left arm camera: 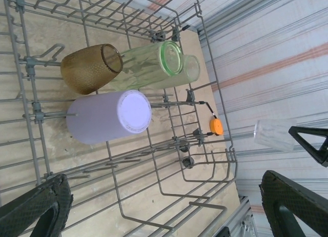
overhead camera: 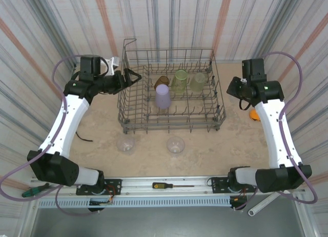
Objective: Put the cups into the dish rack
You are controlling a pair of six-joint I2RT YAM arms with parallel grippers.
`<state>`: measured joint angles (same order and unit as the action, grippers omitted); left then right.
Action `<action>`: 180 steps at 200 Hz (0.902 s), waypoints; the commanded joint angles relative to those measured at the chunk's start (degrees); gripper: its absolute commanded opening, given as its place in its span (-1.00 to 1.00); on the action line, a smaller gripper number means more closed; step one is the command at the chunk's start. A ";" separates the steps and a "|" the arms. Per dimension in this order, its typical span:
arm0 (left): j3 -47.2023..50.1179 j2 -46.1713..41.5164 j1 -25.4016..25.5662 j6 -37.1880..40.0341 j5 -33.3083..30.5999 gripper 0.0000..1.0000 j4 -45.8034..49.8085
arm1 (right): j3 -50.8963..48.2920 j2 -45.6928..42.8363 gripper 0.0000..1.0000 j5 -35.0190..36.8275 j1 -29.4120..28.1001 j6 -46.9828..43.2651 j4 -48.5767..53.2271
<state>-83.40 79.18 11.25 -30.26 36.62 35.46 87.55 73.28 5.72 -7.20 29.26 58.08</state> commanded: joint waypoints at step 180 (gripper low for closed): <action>-1.81 6.13 4.04 -13.25 2.58 0.97 -15.48 | -2.79 6.08 -1.00 -12.58 -10.55 6.34 -20.26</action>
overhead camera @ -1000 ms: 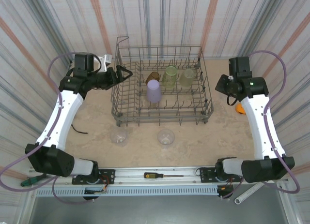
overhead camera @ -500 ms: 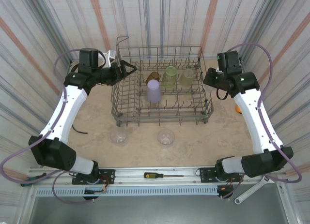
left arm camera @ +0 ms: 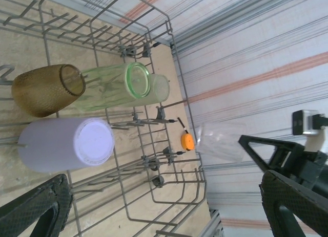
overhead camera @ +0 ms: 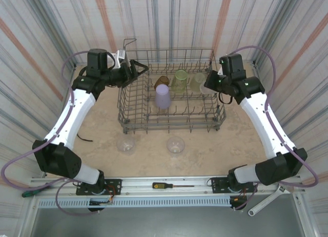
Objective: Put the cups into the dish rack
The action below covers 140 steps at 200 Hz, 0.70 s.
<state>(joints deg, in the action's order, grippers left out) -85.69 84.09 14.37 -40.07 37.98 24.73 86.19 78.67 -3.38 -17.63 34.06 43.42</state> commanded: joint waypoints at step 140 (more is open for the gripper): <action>-0.40 3.65 4.30 -6.59 -0.59 0.97 -7.80 | -11.89 2.48 -1.00 -20.06 0.45 9.18 -30.80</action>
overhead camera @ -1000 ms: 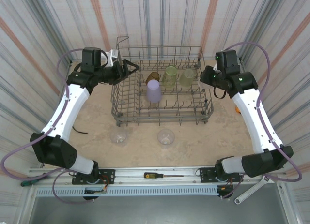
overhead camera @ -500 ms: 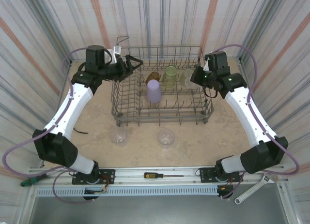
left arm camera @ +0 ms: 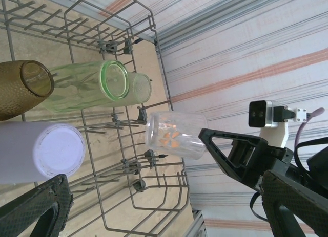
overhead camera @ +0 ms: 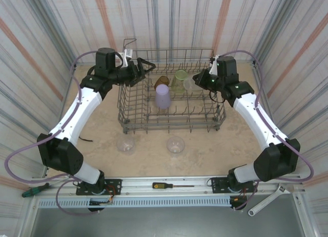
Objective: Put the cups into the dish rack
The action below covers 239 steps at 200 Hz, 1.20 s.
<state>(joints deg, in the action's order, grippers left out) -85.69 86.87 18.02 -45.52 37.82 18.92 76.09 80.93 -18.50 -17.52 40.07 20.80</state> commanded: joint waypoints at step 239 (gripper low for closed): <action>-5.32 11.86 7.37 -13.35 1.55 0.97 -15.64 | -24.89 -2.14 -1.00 -17.23 3.68 26.31 -64.87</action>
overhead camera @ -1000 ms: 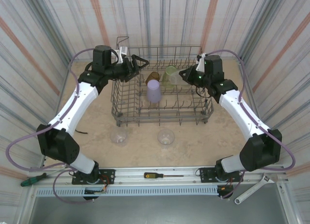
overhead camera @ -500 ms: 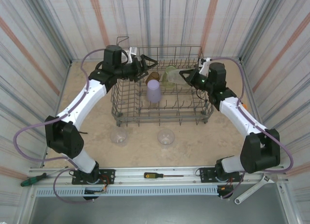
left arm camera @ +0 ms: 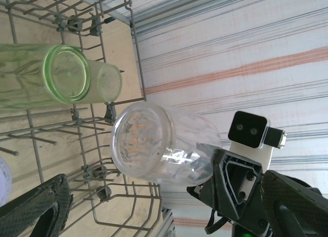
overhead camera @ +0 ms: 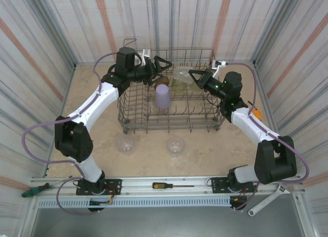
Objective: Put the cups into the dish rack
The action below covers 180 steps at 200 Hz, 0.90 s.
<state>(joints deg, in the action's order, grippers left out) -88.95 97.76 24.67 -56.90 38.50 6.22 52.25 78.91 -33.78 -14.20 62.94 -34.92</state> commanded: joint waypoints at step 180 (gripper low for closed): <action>-4.51 6.42 4.03 -8.74 -0.36 0.59 -11.14 | -4.90 5.26 -1.00 -1.92 -0.64 12.54 -28.71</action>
<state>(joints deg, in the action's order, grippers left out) -92.68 103.85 28.47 -64.58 38.35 -1.08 47.33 83.37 -34.59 -14.28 74.26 -59.68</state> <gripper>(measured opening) 0.838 0.058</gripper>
